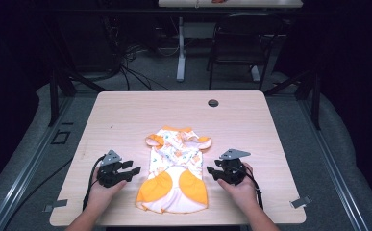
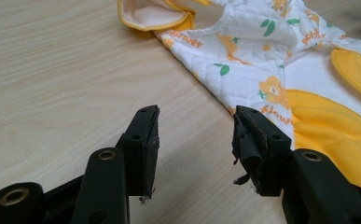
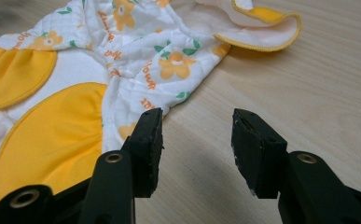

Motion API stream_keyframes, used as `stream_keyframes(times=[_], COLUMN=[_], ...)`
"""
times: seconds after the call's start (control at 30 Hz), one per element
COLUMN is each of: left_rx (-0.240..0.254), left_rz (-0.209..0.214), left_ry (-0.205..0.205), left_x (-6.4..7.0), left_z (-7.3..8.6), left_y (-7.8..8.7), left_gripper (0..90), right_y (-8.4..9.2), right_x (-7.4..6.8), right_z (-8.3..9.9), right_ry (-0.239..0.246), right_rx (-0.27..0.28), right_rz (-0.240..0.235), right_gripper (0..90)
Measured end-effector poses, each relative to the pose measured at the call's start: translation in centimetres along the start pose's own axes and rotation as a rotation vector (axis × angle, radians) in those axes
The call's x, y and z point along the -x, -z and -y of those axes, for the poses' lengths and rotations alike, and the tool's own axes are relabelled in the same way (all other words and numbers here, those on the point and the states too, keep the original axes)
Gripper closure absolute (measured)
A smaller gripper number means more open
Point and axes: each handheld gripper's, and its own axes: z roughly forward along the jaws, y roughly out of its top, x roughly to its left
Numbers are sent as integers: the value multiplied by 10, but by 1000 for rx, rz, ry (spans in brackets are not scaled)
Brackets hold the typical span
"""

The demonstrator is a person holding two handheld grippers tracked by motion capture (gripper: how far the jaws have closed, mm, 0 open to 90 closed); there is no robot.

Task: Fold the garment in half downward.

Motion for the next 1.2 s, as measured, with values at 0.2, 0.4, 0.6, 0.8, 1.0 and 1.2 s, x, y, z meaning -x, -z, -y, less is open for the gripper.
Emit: stream_keyframes(times=[0.2, 0.4, 0.6, 0.8, 1.0, 1.2], left_rx=[-2, -9, -9, -28, -81, -103], left_rz=[1, 12, 27, 83, 105, 113], left_ry=[2, -15, -37, -81, -154, -172], left_x=[2, 5, 12, 27, 42, 44], left_z=[0, -1, -6, -12, -10, -7], left_y=[0, -3, -7, -19, -29, -31], left_gripper=[514, 533, 601, 763, 806, 814], right_y=[-1, -5, -8, -16, -26, -30], right_x=[-2, -6, -14, -26, -36, -37], right_z=[0, -1, -6, -11, -11, -8], right_ry=[22, 30, 74, 117, 166, 195], right_rx=[-8, -1, -21, -28, -76, -111], right_rz=[0, -15, -38, -69, -93, -94], right_gripper=[534, 547, 641, 775, 806, 816])
